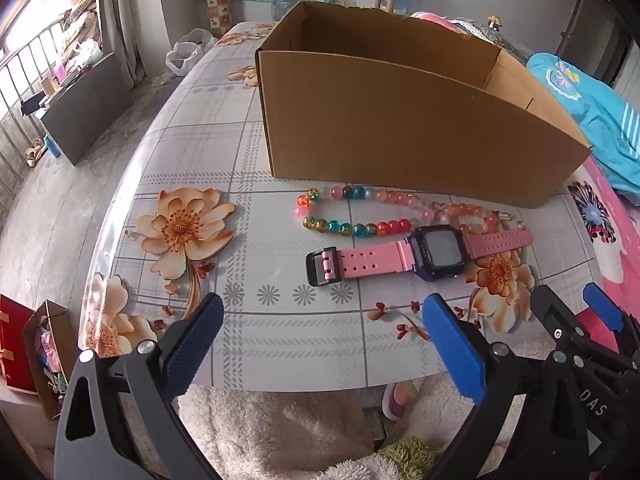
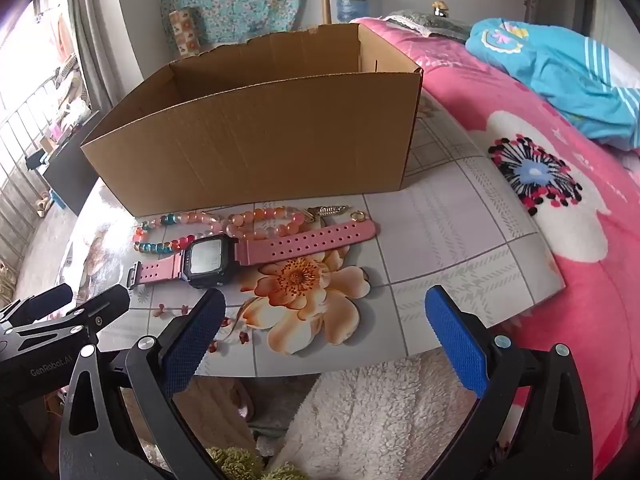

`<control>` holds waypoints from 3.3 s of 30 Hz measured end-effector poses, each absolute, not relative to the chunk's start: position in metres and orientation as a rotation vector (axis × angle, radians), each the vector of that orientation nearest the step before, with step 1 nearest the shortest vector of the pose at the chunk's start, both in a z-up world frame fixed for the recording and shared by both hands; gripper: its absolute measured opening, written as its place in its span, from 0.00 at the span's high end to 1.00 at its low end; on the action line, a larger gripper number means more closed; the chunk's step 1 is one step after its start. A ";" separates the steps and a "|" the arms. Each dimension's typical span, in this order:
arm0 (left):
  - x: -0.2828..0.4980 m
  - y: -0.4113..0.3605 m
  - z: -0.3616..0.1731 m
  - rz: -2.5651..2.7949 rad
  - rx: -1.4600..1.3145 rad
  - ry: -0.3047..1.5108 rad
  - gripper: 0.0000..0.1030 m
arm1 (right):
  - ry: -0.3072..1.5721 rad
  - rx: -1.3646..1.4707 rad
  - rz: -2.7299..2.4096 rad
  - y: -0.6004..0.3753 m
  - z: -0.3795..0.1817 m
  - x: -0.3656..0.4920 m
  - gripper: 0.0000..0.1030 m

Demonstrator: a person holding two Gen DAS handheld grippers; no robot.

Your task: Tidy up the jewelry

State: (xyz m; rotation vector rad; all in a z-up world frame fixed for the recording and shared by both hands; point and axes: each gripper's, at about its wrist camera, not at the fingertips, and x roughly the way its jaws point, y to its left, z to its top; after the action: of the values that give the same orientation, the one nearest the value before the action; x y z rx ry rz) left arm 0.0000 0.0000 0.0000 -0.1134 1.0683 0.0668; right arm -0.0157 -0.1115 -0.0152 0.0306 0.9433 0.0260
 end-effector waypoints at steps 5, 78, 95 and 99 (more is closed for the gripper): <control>0.000 -0.001 0.000 0.058 -0.112 1.074 0.05 | 0.957 0.033 0.024 -0.112 -0.017 -0.013 0.07; 0.001 0.001 0.000 0.074 -0.130 1.075 0.05 | 0.958 0.019 0.064 -0.110 -0.013 -0.018 0.07; 0.001 0.002 -0.001 0.076 -0.129 1.076 0.05 | 0.959 0.021 0.066 -0.110 -0.013 -0.019 0.07; 0.001 0.002 -0.001 0.078 -0.127 1.076 0.05 | 0.960 0.021 0.066 -0.110 -0.013 -0.019 0.07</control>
State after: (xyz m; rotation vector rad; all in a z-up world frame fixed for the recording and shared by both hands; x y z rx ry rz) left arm 0.0006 0.0023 -0.0006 -0.1273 1.0760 0.0776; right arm -0.0185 -0.1105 -0.0132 0.0210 0.9598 0.0660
